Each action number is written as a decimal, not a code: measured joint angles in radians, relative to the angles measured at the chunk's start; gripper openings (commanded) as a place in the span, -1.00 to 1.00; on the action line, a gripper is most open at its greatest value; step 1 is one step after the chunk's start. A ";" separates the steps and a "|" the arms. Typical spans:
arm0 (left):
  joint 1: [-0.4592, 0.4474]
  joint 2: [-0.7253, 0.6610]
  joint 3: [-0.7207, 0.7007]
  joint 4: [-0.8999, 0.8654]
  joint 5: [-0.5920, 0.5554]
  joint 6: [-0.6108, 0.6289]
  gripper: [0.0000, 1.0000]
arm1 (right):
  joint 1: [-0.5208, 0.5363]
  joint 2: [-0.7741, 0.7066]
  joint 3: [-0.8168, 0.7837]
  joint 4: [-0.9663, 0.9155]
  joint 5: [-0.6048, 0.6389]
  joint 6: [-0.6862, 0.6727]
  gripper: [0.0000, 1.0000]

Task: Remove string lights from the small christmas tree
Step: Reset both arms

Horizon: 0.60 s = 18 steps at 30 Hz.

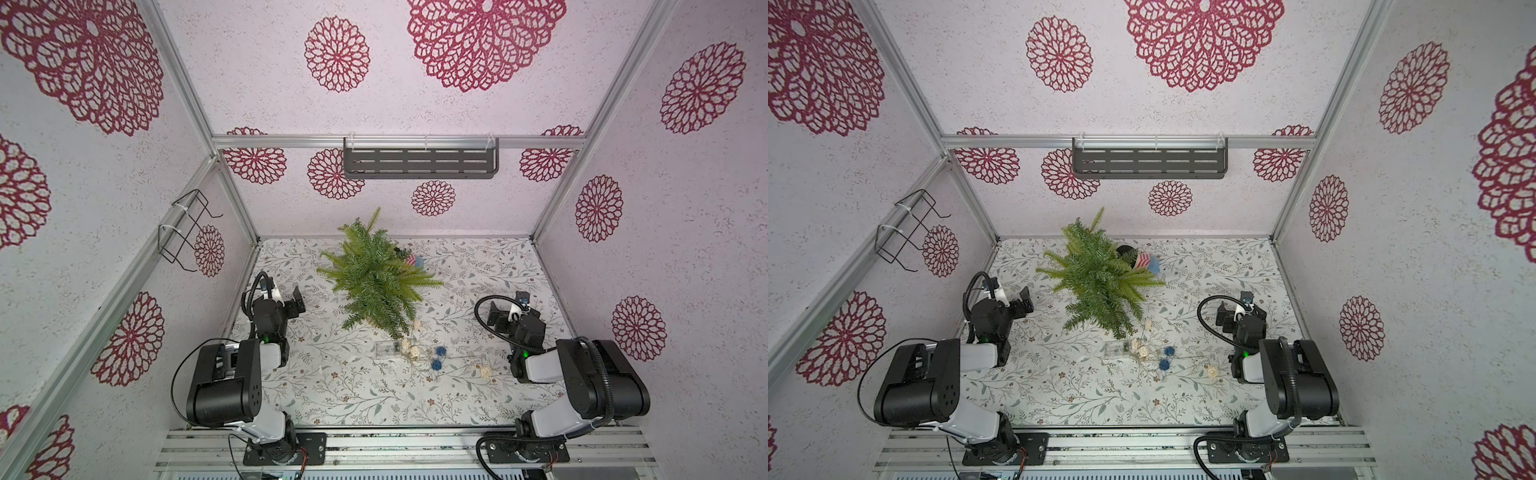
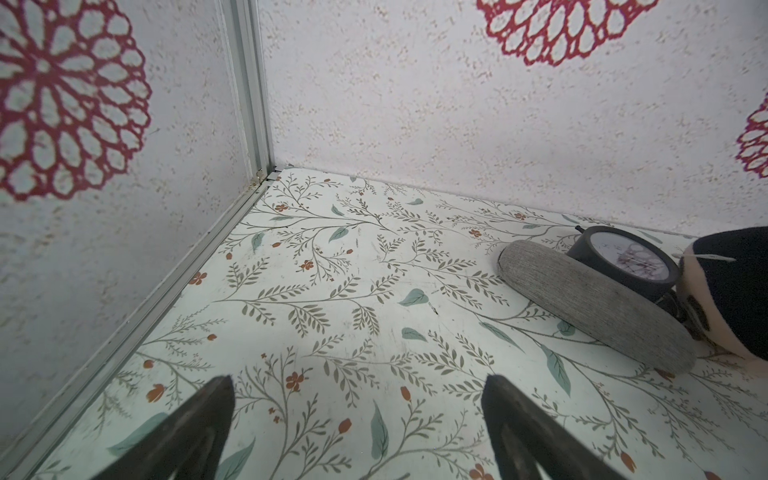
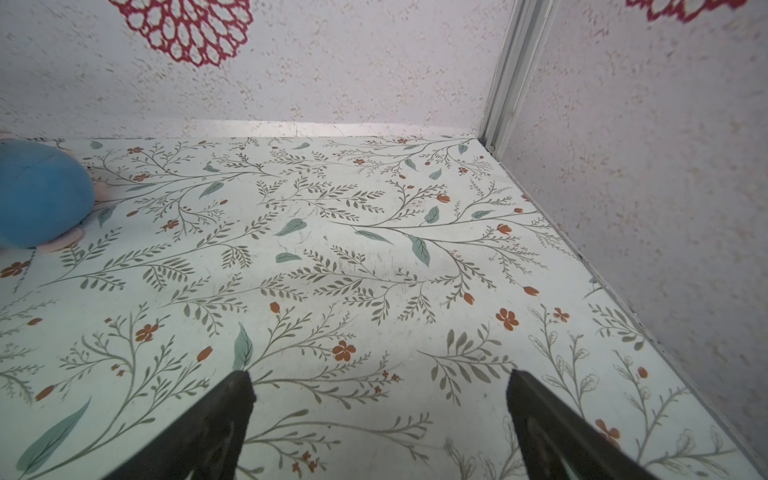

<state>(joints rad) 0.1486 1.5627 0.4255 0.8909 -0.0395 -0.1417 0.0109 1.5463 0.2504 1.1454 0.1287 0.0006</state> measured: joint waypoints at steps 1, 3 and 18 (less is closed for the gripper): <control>0.000 0.000 0.000 0.000 0.000 0.000 0.94 | 0.000 0.000 0.000 0.000 0.000 0.000 0.98; 0.000 0.000 0.000 0.000 0.000 0.000 0.94 | 0.000 0.000 0.000 0.000 0.000 0.000 0.98; 0.011 0.000 -0.016 0.004 0.106 0.022 0.94 | 0.000 0.000 0.000 0.000 0.001 0.000 0.98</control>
<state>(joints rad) 0.1600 1.5627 0.4095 0.8951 0.0662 -0.1200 0.0109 1.5463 0.2504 1.1458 0.1299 0.0006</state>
